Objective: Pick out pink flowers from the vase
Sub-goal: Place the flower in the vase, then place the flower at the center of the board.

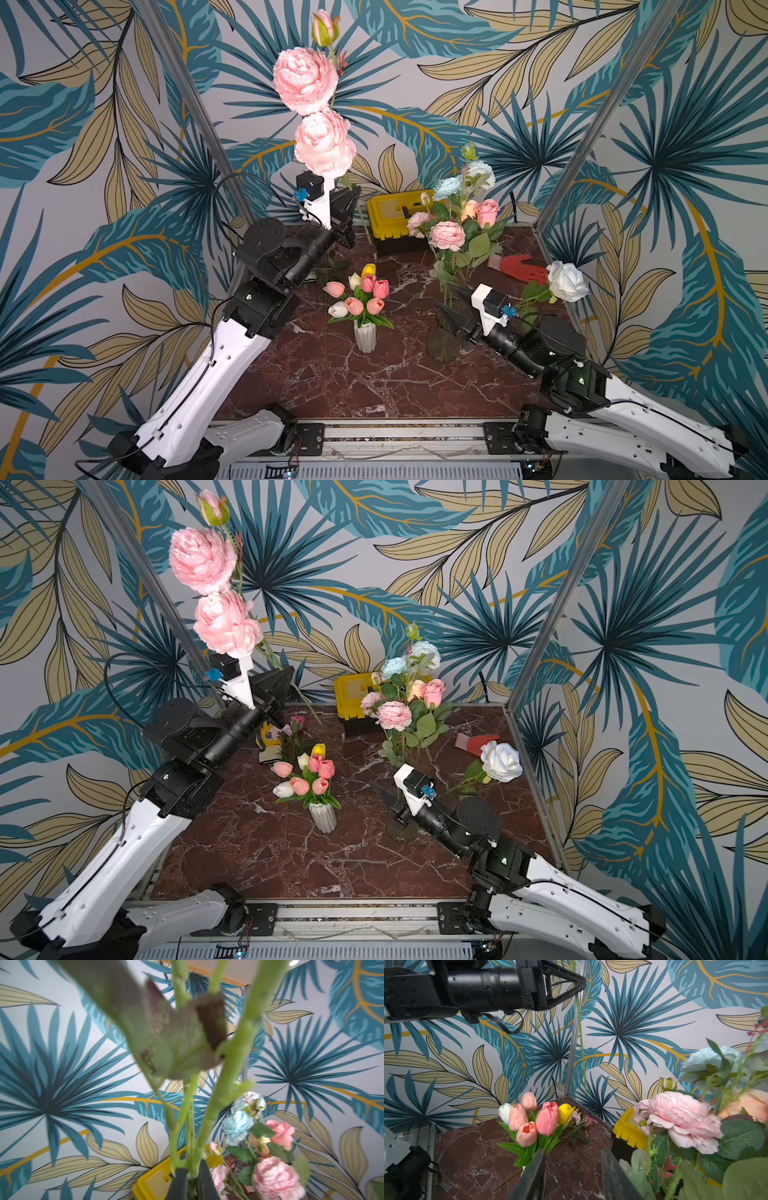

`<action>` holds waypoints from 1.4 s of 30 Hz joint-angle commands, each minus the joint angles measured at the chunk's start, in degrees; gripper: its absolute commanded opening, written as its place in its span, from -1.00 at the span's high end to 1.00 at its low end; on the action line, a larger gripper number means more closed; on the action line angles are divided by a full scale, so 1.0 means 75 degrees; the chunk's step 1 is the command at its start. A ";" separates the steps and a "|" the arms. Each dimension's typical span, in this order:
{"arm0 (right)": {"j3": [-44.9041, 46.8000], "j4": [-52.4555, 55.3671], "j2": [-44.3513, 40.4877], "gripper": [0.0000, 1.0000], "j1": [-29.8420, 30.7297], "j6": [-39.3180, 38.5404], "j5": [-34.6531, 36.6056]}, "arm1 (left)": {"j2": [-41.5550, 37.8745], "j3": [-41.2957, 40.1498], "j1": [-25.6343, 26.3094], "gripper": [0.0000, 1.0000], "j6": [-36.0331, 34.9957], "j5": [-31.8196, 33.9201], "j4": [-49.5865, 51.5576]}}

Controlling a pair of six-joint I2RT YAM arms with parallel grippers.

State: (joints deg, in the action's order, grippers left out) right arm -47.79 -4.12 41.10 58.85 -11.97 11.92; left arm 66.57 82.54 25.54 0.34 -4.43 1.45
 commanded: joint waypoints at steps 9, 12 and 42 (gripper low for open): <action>0.0410 0.0339 -0.0272 0.10 0.0012 0.0189 -0.0120 | 0.1567 0.0802 -0.2416 1.00 0.1526 -0.1464 0.3279; 0.0360 0.0486 -0.0205 0.11 0.0004 0.0185 -0.0239 | 0.1653 0.0199 -0.2659 1.00 0.1689 -0.1901 0.3643; 0.0216 0.0562 -0.0429 0.11 0.0005 0.0299 -0.0193 | 0.5131 -0.0467 -0.1737 1.00 0.1583 0.0032 0.5307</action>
State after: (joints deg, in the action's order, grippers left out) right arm -45.76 -0.38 38.57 58.85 -10.68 10.22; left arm 104.22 74.61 12.19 12.01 -9.08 39.75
